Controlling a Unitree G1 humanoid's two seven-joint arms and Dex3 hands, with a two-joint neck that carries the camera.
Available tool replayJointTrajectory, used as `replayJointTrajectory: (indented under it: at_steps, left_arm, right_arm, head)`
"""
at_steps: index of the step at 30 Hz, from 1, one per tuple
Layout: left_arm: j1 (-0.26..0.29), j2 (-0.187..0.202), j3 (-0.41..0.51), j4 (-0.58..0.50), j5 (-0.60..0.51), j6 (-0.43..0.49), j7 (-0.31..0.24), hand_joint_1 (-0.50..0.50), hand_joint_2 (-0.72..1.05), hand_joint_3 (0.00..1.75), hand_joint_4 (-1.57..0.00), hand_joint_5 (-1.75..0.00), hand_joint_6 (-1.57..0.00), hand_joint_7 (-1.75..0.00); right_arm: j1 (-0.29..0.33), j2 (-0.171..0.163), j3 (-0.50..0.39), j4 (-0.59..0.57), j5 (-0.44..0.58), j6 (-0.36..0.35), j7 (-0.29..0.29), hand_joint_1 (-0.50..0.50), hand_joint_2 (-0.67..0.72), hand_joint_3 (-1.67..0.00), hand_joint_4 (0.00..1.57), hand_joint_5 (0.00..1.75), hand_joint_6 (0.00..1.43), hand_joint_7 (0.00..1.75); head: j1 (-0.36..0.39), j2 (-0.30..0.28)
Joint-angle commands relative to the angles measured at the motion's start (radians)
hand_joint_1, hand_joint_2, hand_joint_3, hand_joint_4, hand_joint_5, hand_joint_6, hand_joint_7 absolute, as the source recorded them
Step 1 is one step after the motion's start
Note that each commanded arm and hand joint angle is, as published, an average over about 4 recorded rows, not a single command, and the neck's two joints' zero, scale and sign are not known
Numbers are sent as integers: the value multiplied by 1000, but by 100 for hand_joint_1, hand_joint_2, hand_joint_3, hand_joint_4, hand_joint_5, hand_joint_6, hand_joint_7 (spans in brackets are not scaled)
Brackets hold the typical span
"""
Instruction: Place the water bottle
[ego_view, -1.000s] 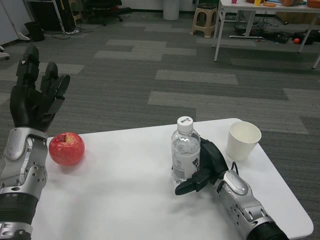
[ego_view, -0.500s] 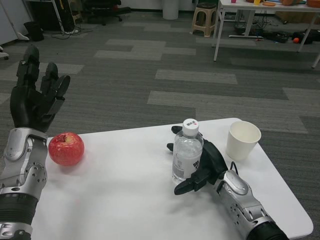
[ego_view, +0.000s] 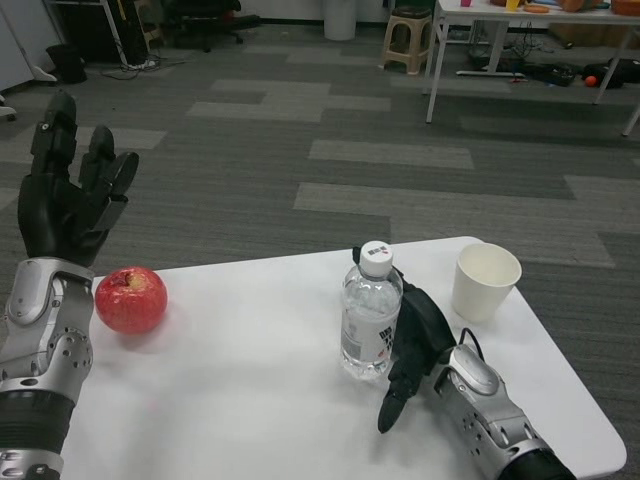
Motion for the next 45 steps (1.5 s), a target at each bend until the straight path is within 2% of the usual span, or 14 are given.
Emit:
replayJointTrajectory:
  at_steps: [1, 8, 14, 17, 21, 26, 29, 32, 36, 45]
  left_arm:
    - [17, -1, 4, -12, -7, -7, -7, -50, 105, 9, 0, 0, 0, 0]
    - [17, 3, 7, -12, -11, -7, -11, -50, 105, 9, 0, 0, 0, 0]
    - [17, 7, 10, -13, -23, -7, -14, -50, 105, 4, 0, 0, 0, 0]
    - [17, 10, 13, -13, -27, -8, -16, -50, 105, 2, 0, 0, 0, 0]
    - [18, 13, 17, -13, -31, -10, -17, -50, 105, 9, 0, 0, 0, 0]
    - [18, 20, 21, -12, -32, -10, -17, -50, 105, 9, 0, 0, 0, 0]
    - [18, 20, 21, -13, -32, -10, -17, -50, 105, 9, 0, 0, 0, 0]
    - [18, 22, 20, -12, -32, -10, -17, -50, 105, 9, 0, 0, 0, 0]
    - [17, 24, 17, -12, -32, -10, -17, -50, 105, 9, 0, 0, 0, 0]
    - [14, 24, 14, -10, -32, -9, -16, -50, 105, 7, 0, 0, 0, 0]
  right_arm:
    - [26, 0, -15, -54, 18, -5, 5, -43, 66, 0, 0, 0, 0, 0]
    - [40, 3, -79, -167, 16, -12, -11, -44, 66, 0, 0, 0, 0, 0]
    - [58, 7, -153, -286, 15, -20, -37, -42, 60, 0, 0, 0, 0, 0]
    - [65, 12, -211, -375, 17, -14, -43, -42, 60, 0, 0, 0, 0, 0]
    - [68, 12, -302, -512, 29, 22, -47, -46, 60, 0, 0, 0, 0, 0]
    - [96, 11, -433, -670, 91, 72, -47, -42, 55, 0, 0, 0, 0, 0]
    - [122, 3, -477, -706, 104, 79, -47, -42, 53, 0, 0, 0, 0, 0]
    - [142, 1, -516, -718, 116, 51, -58, -42, 53, 0, 0, 0, 0, 0]
    - [154, 20, -583, -715, 123, 11, -84, -42, 53, 0, 0, 0, 0, 0]
    - [154, 26, -600, -707, 122, 19, -84, -41, 53, 0, 0, 0, 0, 0]
  head:
    - [-2, 6]
    - [-7, 10]
    - [0, 19]
    - [1, 22]
    - [-5, 33]
    - [-19, 25]
    - [-25, 14]
    - [-25, 14]
    - [-30, 8]
    - [-35, 4]
